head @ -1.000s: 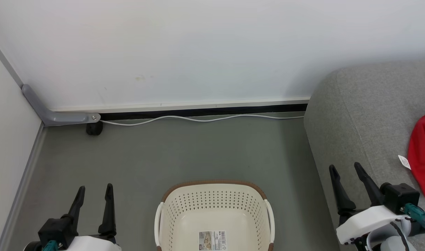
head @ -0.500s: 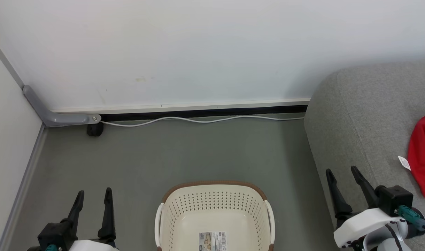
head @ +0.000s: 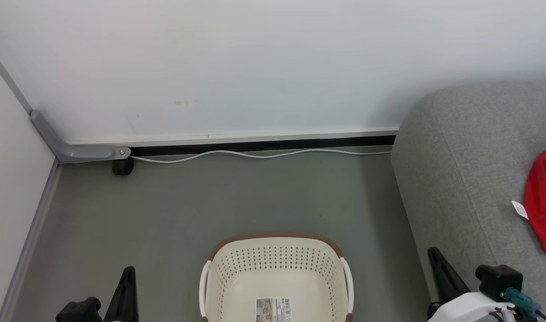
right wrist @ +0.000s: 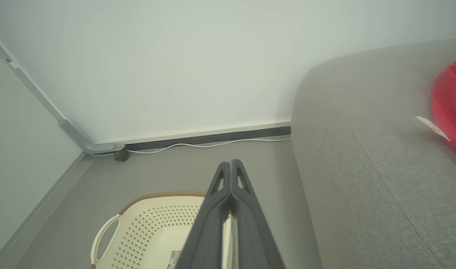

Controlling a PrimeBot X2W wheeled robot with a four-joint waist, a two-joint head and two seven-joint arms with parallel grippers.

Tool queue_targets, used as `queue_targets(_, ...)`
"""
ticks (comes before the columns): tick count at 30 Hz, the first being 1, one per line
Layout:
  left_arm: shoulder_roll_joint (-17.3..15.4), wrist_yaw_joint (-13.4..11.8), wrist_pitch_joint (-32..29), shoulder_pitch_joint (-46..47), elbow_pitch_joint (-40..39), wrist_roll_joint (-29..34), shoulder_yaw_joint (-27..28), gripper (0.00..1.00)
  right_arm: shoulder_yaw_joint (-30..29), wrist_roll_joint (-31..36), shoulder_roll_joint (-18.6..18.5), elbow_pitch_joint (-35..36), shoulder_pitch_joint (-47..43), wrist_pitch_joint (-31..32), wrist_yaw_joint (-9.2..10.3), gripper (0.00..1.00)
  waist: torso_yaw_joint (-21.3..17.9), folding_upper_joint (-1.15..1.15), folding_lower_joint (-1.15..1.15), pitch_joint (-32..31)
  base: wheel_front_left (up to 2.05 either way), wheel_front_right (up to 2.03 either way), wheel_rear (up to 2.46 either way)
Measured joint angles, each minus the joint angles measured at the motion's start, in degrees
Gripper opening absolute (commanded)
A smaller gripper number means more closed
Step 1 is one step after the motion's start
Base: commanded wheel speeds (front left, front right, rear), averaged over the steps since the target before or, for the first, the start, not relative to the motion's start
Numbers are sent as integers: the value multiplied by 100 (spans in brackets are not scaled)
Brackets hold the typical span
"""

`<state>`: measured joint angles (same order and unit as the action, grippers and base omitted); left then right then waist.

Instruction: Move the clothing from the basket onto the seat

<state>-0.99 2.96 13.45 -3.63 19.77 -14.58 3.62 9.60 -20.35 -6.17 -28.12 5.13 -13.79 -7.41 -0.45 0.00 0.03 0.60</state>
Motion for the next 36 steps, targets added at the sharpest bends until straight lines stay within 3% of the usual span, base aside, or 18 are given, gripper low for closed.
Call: queue_targets(36,-18,110,-588,79,-114,-2302,8,0,-526,-2125,94,350,-1,605,0,0,14,0,-2,-4,0,0,0)
